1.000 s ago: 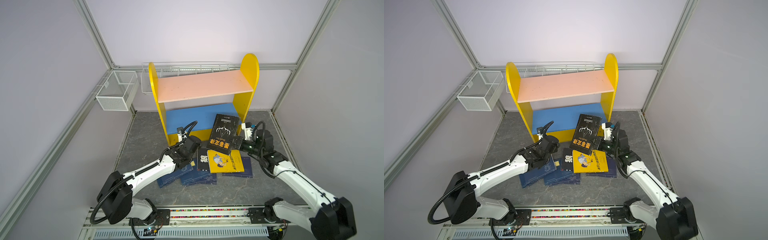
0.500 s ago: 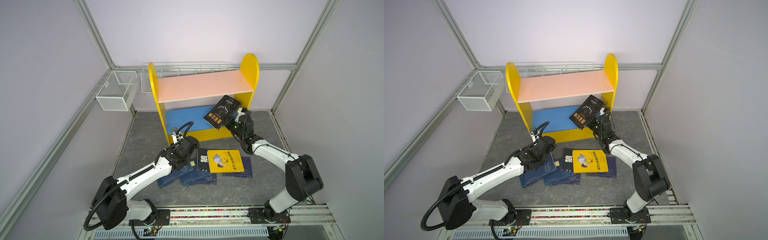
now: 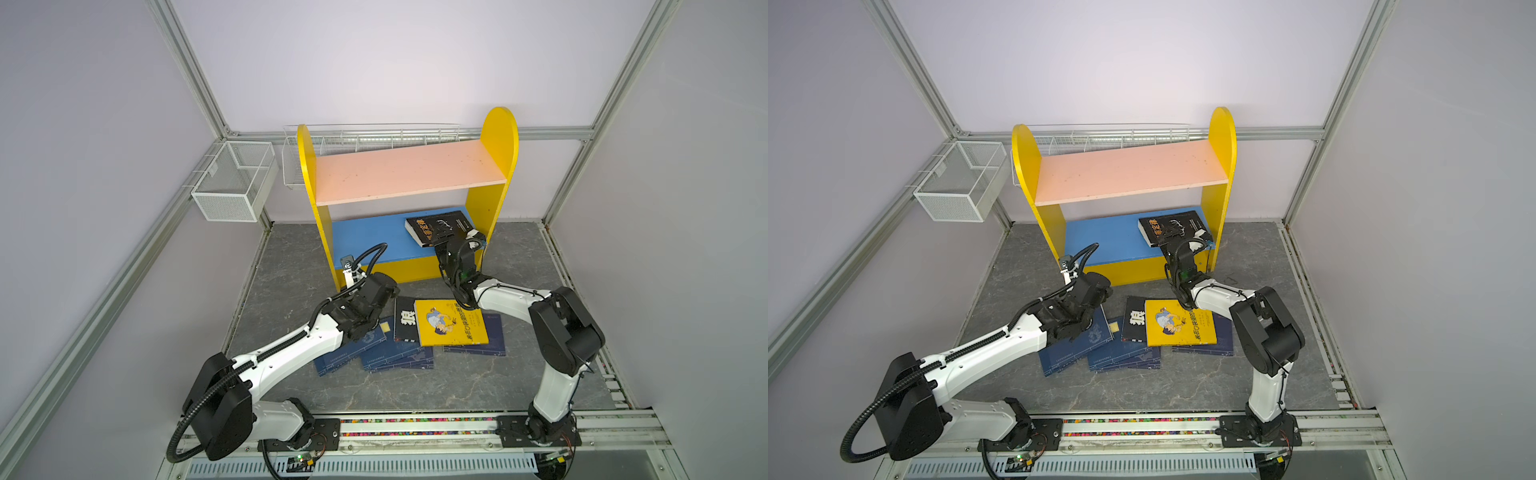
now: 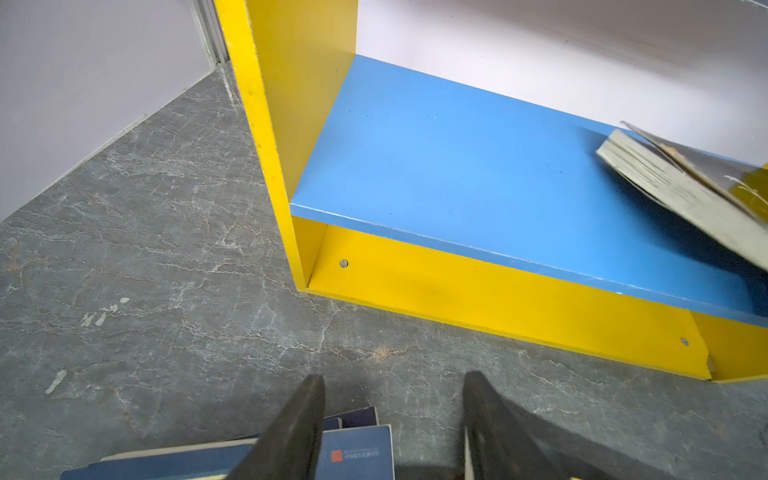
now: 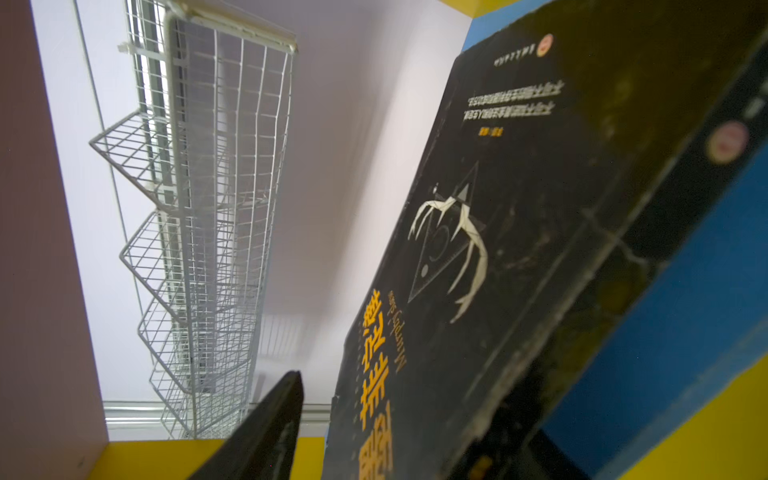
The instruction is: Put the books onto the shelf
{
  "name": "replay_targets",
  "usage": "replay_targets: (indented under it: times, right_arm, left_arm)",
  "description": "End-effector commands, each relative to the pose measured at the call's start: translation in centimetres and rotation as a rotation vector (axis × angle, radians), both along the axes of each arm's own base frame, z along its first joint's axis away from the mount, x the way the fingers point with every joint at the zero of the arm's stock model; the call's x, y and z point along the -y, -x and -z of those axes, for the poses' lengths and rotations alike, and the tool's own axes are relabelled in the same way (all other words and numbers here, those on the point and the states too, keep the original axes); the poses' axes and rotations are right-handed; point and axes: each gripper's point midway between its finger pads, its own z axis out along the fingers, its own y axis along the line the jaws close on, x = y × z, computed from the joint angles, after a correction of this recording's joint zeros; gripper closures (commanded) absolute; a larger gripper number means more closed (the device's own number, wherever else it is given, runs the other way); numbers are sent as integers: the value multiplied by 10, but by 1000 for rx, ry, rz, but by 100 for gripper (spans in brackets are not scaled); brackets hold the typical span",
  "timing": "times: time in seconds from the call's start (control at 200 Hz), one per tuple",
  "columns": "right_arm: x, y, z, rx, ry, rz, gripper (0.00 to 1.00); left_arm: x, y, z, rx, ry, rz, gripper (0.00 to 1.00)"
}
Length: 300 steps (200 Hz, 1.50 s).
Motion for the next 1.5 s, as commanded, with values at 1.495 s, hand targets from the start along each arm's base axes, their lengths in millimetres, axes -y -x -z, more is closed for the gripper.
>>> replay_targets:
  times: [1.495]
  right_arm:
    - [202, 220, -24, -199, 610, -33, 11]
  left_arm:
    - [144, -181, 43, -125, -127, 227, 77]
